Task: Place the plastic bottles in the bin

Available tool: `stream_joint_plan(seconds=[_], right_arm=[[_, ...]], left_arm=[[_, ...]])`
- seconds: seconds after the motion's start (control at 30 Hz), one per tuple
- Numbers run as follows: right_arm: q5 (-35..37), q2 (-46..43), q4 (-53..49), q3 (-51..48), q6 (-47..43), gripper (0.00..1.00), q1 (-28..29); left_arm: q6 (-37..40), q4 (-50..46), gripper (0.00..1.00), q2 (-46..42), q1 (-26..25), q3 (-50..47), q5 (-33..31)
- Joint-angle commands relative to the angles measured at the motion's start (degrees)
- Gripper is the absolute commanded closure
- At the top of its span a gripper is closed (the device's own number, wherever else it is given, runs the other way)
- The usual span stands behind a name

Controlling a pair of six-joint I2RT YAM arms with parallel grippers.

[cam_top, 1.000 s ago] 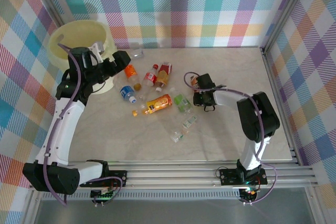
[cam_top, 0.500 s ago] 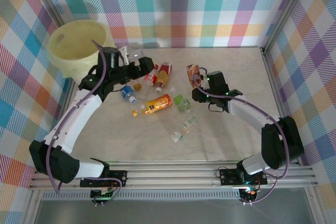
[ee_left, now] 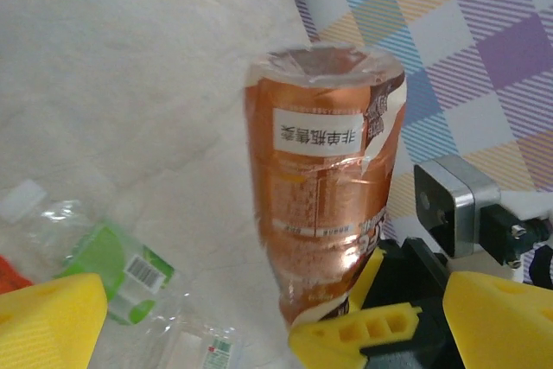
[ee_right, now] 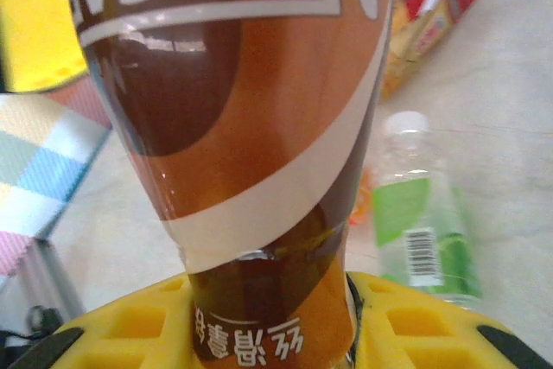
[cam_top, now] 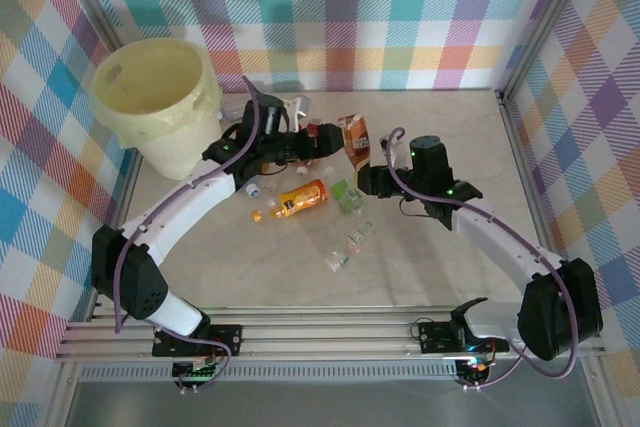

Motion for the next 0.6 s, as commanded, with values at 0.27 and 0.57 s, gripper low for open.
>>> stream_joint_plan(seconds=[0.27, 0.57], right_arm=[[-15.5, 2.2, 11.6, -0.1, 8.9, 0.94, 1.6], [-18.4, 3.1, 15.7, 0.1, 11.0, 0.93, 2.6]], left_arm=[[-1.8, 11.4, 0.00, 2.4, -0.6, 0.2, 5.9], [-4.0, 15.4, 0.15, 2.6, -0.5, -1.6, 5.5]])
